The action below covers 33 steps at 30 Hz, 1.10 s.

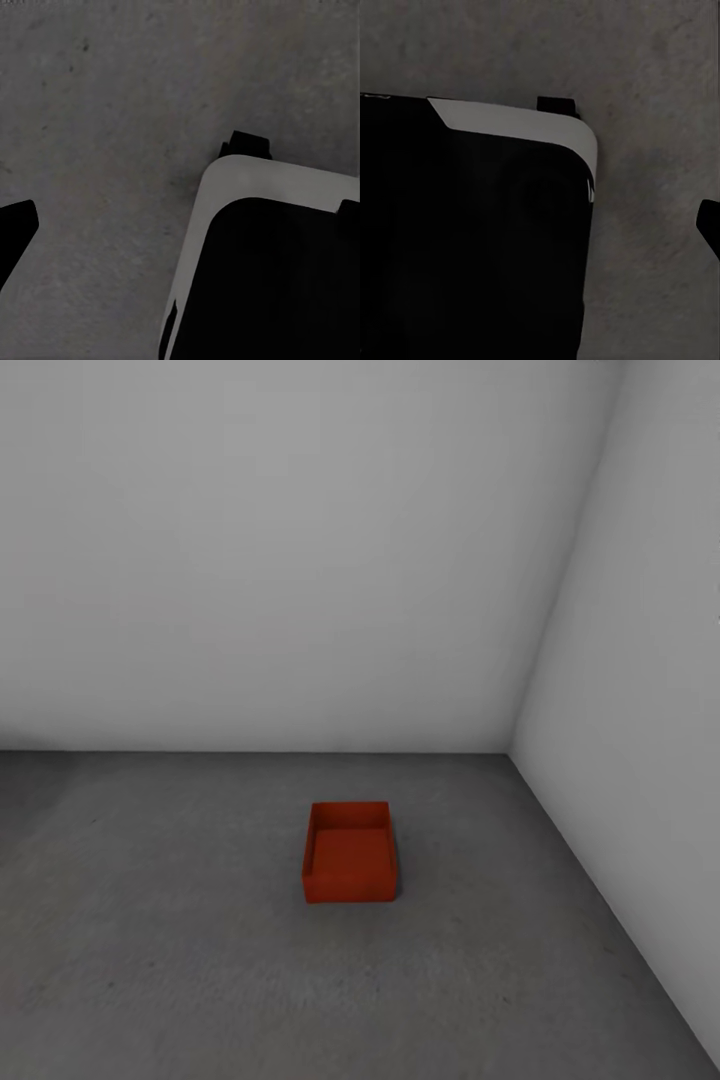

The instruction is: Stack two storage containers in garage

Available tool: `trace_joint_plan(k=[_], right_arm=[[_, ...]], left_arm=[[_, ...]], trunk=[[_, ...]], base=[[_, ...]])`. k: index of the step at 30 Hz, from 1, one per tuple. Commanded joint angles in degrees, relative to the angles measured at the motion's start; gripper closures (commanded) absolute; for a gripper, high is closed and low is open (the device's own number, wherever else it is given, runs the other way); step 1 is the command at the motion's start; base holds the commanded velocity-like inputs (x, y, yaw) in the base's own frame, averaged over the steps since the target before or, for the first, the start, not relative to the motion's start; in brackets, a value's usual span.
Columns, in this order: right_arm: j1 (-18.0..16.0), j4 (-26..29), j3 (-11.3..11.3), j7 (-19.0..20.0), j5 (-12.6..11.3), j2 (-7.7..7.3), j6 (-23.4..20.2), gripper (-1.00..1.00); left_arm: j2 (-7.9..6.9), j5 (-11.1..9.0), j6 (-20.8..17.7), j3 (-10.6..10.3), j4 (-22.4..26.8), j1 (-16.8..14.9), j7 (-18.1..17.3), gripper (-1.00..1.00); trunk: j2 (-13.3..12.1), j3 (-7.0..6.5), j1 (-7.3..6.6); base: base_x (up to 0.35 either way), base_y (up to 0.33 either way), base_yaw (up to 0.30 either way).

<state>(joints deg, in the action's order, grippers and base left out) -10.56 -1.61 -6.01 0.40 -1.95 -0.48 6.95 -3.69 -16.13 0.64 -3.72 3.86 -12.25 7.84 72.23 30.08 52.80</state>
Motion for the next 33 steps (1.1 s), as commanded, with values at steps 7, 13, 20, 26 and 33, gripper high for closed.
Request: trace_joint_plan(k=[7, 13, 20, 26, 33], right_arm=[[-0.1, -0.2, -0.4, 0.0, -0.2, -0.04, 0.4, -1.00], [-0.1, -0.2, -0.4, 0.0, -0.4, -0.05, 0.3, -1.00], [-0.1, -0.2, -0.4, 0.0, -0.7, 0.04, 0.1, -1.00], [-0.1, -0.2, -0.3, -0.1, -1.0, 0.17, 0.2, -1.00], [-0.1, -0.2, 0.2, -0.4, -2.0, 0.20, 0.2, -1.00]], left_arm=[[0.00, -0.5, 0.1, -0.4, 0.0, 0.0, 0.2, -1.00], [0.18, -0.6, 0.0, -0.3, 0.0, 0.0, 0.0, -1.00], [1.86, -0.9, 0.1, -0.3, -3.1, 0.0, -0.6, -1.00], [2.25, -0.8, 0.1, -0.4, -3.7, 0.0, -0.7, -1.00], [2.49, -0.9, 0.1, -0.4, -3.8, 0.0, -0.7, -1.00]], trunk=[[0.0, -0.61, 0.00], [0.0, -1.17, 0.00], [0.0, -1.82, 0.00], [0.0, -2.38, 0.00], [0.0, -3.04, 0.00]], base=[[0.000, 0.000, 0.000], [0.000, 0.000, 0.000], [0.000, 0.000, 0.000], [0.000, 0.000, 0.000], [0.000, 0.000, 0.000]])
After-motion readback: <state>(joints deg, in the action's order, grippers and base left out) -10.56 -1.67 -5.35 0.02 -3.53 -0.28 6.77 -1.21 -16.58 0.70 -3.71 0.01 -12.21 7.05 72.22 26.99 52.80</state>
